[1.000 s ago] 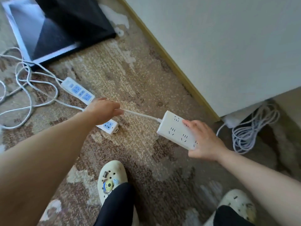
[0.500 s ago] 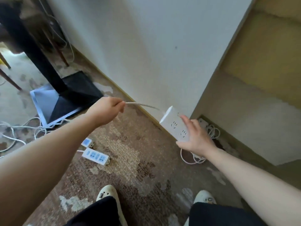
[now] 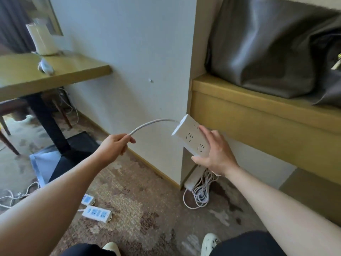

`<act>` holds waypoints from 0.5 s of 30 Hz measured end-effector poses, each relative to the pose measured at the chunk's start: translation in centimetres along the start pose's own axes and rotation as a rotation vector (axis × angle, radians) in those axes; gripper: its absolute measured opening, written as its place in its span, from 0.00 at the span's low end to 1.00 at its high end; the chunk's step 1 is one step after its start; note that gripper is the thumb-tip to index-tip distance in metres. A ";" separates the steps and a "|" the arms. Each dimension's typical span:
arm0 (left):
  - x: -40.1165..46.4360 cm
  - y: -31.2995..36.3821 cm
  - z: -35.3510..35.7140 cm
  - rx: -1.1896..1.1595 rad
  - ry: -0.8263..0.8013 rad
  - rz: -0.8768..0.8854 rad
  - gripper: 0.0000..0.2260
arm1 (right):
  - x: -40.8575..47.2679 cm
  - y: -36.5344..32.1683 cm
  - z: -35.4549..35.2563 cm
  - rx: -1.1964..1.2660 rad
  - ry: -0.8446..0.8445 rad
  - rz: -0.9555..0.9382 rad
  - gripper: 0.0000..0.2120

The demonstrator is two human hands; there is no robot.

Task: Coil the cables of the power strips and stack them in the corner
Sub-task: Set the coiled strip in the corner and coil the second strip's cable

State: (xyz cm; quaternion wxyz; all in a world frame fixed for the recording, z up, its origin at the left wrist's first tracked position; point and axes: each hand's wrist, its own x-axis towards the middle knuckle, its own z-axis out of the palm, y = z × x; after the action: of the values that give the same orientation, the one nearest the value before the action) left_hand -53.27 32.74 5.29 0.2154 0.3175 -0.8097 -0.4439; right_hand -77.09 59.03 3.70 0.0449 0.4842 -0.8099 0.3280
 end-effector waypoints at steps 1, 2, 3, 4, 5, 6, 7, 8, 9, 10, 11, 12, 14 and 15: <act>-0.7 0.7 -0.1 0.000 0.002 0.001 0.15 | 0.1 -0.8 -1.3 0.003 0.037 -0.005 0.47; -1.4 1.5 -0.3 0.006 0.012 0.003 0.16 | 0.1 -1.5 -2.7 0.001 0.064 -0.009 0.48; -2.0 2.5 -0.4 0.004 0.033 0.011 0.16 | 0.0 -2.3 -4.0 -0.004 0.086 -0.016 0.48; -2.5 3.8 -0.6 -0.001 0.062 0.027 0.17 | 0.0 -3.1 -5.3 0.001 0.105 -0.021 0.48; -2.9 5.5 -0.8 -0.004 0.095 0.054 0.17 | -0.1 -3.9 -6.6 0.028 0.128 -0.015 0.48; -3.1 7.6 -1.0 -0.004 0.128 0.088 0.17 | -0.1 -4.7 -7.9 0.077 0.160 0.000 0.47; -3.3 10.2 -1.3 -0.014 0.158 0.129 0.17 | 0.1 -5.6 -9.3 0.136 0.203 0.012 0.46; -3.5 13.0 -1.6 -0.039 0.186 0.180 0.18 | 0.3 -6.5 -10.7 0.195 0.251 0.014 0.45; -3.7 16.0 -2.1 -0.075 0.214 0.233 0.18 | 0.7 -7.4 -12.3 0.246 0.302 0.004 0.44; -4.0 19.0 -2.8 -0.112 0.245 0.286 0.18 | 1.1 -8.5 -14.0 0.287 0.348 -0.017 0.44; -4.4 22.0 -3.5 -0.146 0.275 0.336 0.18 | 1.6 -9.7 -15.8 0.320 0.386 -0.053 0.43; -4.9 24.7 -4.4 -0.174 0.304 0.386 0.19 | 2.2 -10.9 -17.7 0.353 0.415 -0.104 0.42; -6.1 29.7 -6.1 -0.229 0.354 0.490 0.18 | 3.2 -13.4 -21.5 0.434 0.466 -0.219 0.40; -6.8 31.8 -6.9 -0.262 0.372 0.543 0.18 | 3.7 -14.5 -23.3 0.473 0.494 -0.265 0.38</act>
State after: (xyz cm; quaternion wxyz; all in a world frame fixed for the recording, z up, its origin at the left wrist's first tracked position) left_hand -54.39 46.41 35.59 0.5083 0.1356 -0.7477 -0.4053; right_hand -72.92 65.03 30.40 0.1680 0.4881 -0.6067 0.6045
